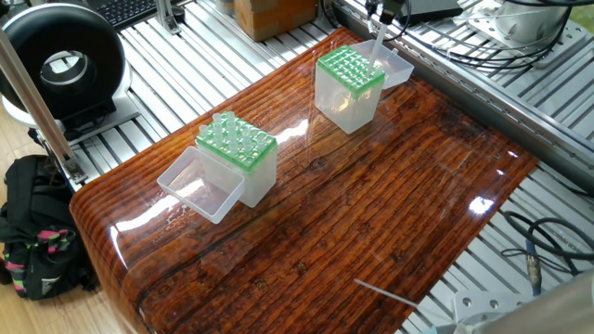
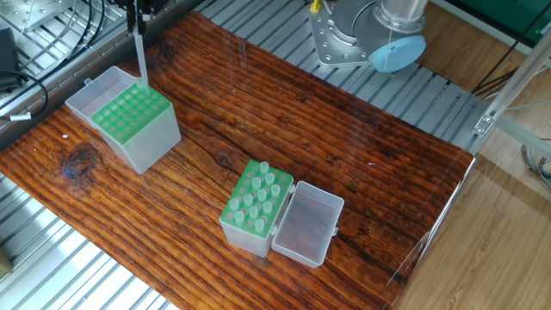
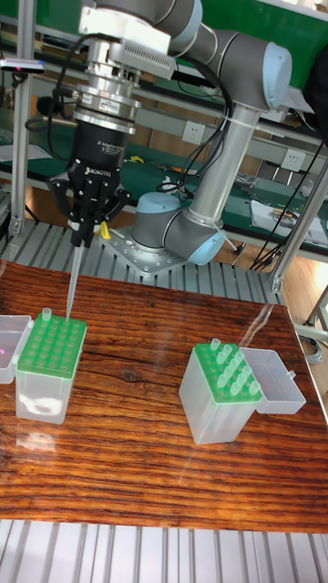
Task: Transfer all large pipette tips from one holder to another
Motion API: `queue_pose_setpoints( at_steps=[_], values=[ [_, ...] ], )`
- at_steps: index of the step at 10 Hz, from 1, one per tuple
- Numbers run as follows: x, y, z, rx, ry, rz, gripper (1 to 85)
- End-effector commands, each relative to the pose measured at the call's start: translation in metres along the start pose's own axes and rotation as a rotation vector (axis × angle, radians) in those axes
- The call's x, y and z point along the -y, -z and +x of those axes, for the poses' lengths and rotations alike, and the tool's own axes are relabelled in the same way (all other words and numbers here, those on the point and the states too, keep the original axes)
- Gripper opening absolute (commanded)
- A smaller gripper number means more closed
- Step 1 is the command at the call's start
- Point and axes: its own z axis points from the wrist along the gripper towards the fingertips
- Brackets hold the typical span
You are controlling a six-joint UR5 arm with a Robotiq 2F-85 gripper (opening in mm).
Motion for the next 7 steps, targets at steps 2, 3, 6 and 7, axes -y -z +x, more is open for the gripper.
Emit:
queue_pose_setpoints(
  at_steps=[2,3,6,7],
  values=[
    [-0.0034,-0.0032,0.0018,-0.007,-0.009,-0.016,1.0],
    [-0.0055,-0.0039,0.0048,-0.019,-0.014,-0.023,1.0],
    [-0.005,-0.0049,0.0074,-0.024,-0.015,-0.024,1.0],
    [-0.0042,-0.006,0.008,-0.025,-0.013,-0.023,1.0]
  ],
)
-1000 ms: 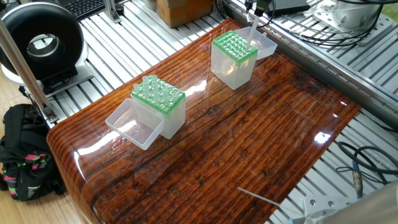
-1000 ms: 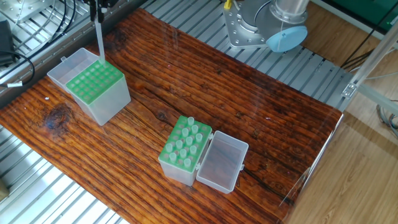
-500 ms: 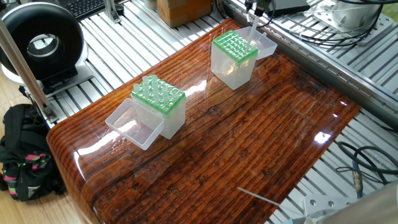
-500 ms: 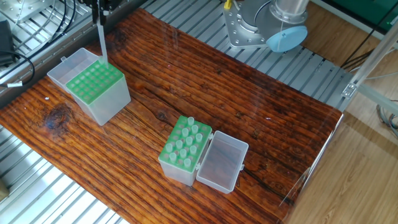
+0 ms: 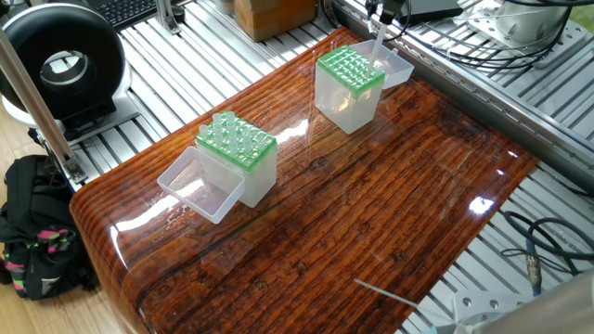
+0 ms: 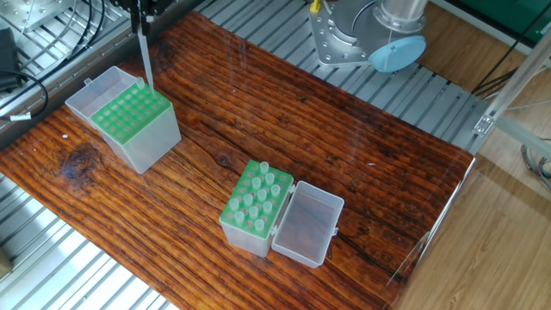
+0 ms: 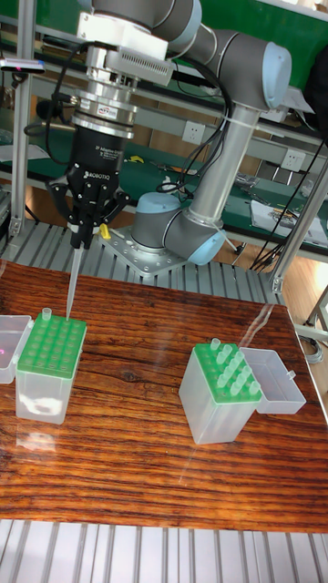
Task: Transfer all large pipette tips from one holder to another
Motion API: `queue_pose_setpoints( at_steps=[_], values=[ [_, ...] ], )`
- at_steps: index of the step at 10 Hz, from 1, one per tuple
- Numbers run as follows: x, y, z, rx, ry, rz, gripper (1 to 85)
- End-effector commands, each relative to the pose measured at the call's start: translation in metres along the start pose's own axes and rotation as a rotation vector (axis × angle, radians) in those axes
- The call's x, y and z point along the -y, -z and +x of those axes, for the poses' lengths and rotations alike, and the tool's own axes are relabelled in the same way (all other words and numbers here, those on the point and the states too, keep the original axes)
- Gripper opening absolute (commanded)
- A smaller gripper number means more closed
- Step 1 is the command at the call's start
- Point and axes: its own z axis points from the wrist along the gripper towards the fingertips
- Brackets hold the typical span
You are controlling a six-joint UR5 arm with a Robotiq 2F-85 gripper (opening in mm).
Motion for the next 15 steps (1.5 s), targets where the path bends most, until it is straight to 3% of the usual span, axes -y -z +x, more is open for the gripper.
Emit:
queue_pose_setpoints(
  at_steps=[1,15],
  values=[
    [-0.0004,-0.001,-0.0007,0.006,-0.002,-0.006,1.0],
    [0.0035,-0.0084,-0.009,0.009,0.003,0.004,1.0]
  ],
)
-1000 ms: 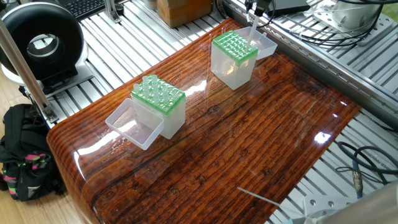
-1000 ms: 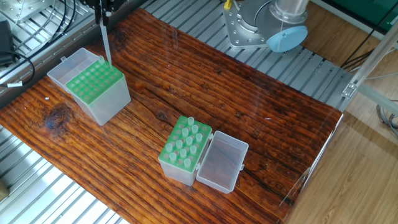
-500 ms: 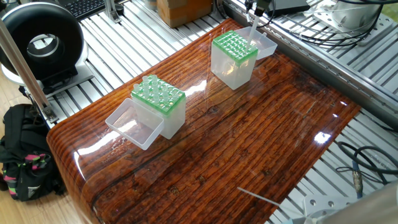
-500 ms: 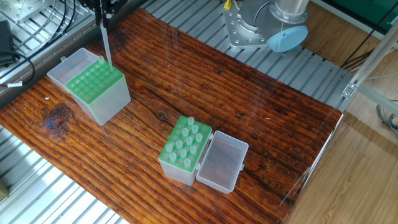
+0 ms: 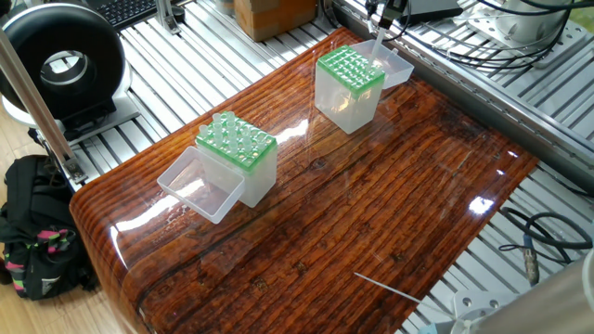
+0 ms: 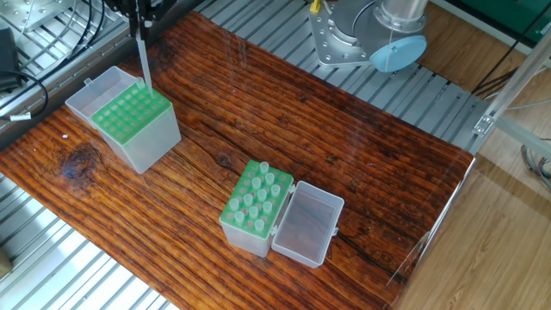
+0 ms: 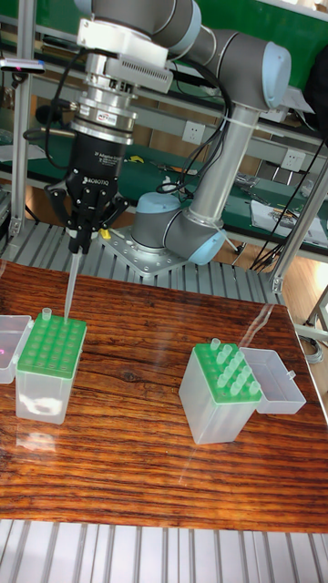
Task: Transfer all large pipette tips from one holder to another
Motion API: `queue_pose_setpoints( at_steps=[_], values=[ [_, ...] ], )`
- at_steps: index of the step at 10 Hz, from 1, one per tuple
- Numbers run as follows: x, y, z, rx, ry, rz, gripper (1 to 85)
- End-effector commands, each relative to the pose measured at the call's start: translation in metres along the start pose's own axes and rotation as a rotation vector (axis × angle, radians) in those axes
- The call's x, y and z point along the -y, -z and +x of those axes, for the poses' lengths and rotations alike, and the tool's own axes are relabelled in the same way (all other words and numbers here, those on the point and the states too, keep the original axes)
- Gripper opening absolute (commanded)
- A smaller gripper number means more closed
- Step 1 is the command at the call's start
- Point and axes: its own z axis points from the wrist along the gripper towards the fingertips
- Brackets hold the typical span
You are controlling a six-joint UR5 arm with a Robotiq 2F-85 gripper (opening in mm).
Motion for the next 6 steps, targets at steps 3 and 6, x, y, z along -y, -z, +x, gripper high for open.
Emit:
queue_pose_setpoints(
  at_steps=[3,6],
  values=[
    [0.0011,-0.0032,-0.0069,0.012,-0.002,-0.007,1.0],
    [0.0,-0.0033,-0.0095,0.017,-0.002,-0.012,1.0]
  ],
)
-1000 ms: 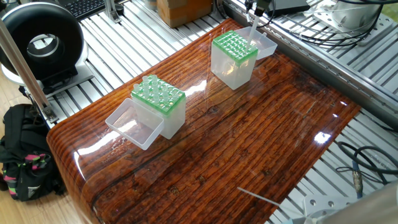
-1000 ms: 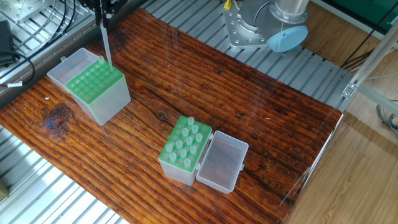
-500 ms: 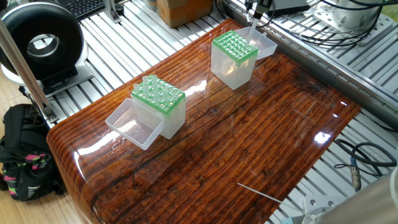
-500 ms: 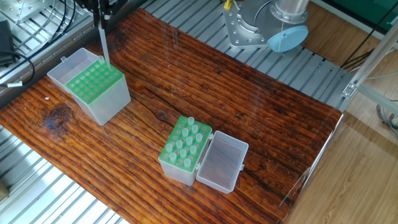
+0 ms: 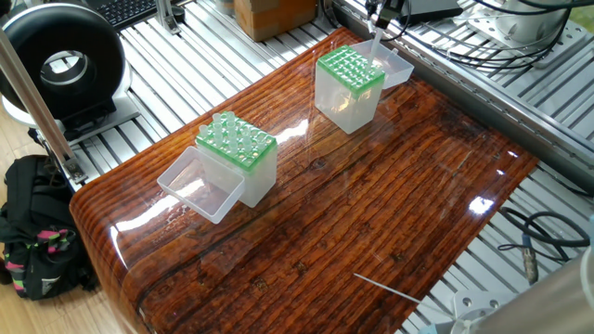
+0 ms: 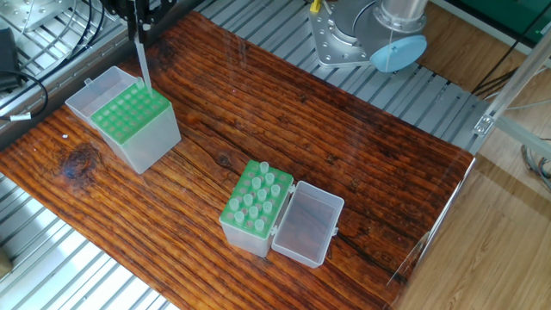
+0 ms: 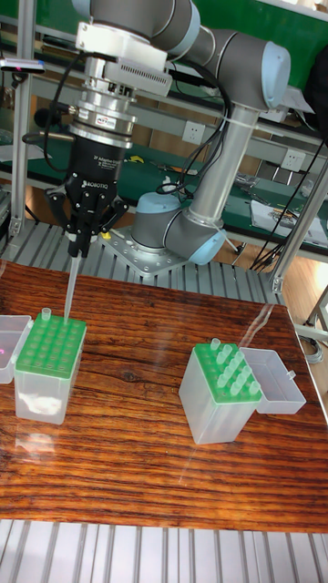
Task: Transfer all large pipette tips from one holder to another
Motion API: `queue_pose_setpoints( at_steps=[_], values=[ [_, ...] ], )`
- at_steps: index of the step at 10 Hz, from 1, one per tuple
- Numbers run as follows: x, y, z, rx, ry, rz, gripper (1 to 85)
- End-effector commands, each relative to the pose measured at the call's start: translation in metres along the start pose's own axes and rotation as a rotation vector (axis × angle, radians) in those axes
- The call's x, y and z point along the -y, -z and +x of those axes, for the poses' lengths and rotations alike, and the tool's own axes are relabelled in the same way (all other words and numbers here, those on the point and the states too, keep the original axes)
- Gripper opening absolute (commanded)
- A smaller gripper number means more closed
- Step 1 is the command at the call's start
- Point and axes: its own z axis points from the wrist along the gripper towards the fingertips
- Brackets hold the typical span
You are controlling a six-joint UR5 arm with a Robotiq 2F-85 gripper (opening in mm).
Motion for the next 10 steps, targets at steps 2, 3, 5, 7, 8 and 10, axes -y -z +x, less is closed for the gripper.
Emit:
queue_pose_setpoints(
  at_steps=[2,3,5,7,8,10],
  values=[
    [-0.002,0.002,-0.006,0.014,-0.003,-0.01,1.0],
    [-0.003,0.002,-0.007,0.015,-0.003,-0.011,1.0],
    [-0.005,0.004,-0.008,0.011,-0.008,-0.011,1.3],
    [-0.009,0.006,-0.009,0.003,-0.016,-0.018,1.3],
    [-0.012,0.007,-0.009,-0.002,-0.019,-0.022,1.7],
    [-0.019,0.015,-0.009,-0.016,-0.032,-0.029,1.7]
  ],
)
